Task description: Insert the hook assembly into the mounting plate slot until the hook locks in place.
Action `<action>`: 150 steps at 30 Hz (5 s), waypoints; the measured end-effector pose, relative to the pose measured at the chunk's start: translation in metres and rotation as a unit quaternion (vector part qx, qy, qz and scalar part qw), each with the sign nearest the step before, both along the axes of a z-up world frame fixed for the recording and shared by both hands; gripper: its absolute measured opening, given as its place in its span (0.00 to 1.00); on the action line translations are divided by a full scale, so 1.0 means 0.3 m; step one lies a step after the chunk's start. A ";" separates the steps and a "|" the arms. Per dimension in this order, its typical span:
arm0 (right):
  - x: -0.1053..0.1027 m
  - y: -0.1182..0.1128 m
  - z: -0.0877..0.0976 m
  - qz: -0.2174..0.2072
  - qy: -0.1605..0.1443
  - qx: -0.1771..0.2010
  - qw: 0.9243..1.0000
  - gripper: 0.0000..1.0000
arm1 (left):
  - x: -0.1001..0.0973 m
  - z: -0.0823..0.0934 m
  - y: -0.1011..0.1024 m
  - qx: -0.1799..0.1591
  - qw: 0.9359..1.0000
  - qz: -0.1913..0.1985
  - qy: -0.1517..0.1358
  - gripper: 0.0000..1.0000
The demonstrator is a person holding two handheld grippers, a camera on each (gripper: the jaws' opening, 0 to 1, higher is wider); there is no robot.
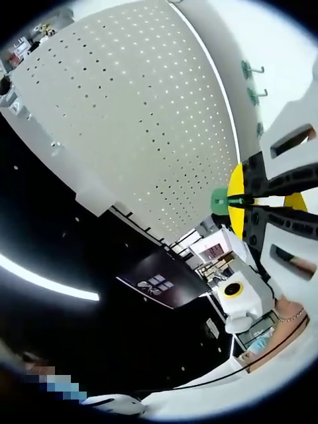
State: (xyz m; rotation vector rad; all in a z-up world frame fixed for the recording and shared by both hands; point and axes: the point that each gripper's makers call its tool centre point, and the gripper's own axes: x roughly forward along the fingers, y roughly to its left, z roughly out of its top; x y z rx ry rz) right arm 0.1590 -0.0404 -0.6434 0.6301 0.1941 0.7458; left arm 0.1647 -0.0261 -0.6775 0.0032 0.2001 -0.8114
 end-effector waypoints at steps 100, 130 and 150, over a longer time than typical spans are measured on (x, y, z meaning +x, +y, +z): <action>0.523 -0.150 0.328 -0.198 -0.171 -0.254 0.931 0.01 | -0.055 -0.135 0.214 0.011 0.999 0.049 0.018 0.78; 0.615 -0.127 0.340 -0.221 -0.192 -0.268 0.918 0.01 | -0.061 -0.169 0.220 0.014 0.998 0.049 0.025 0.77; 0.648 -0.111 0.328 -0.218 -0.191 -0.270 0.918 0.01 | -0.061 -0.179 0.221 0.014 0.998 0.048 0.032 0.77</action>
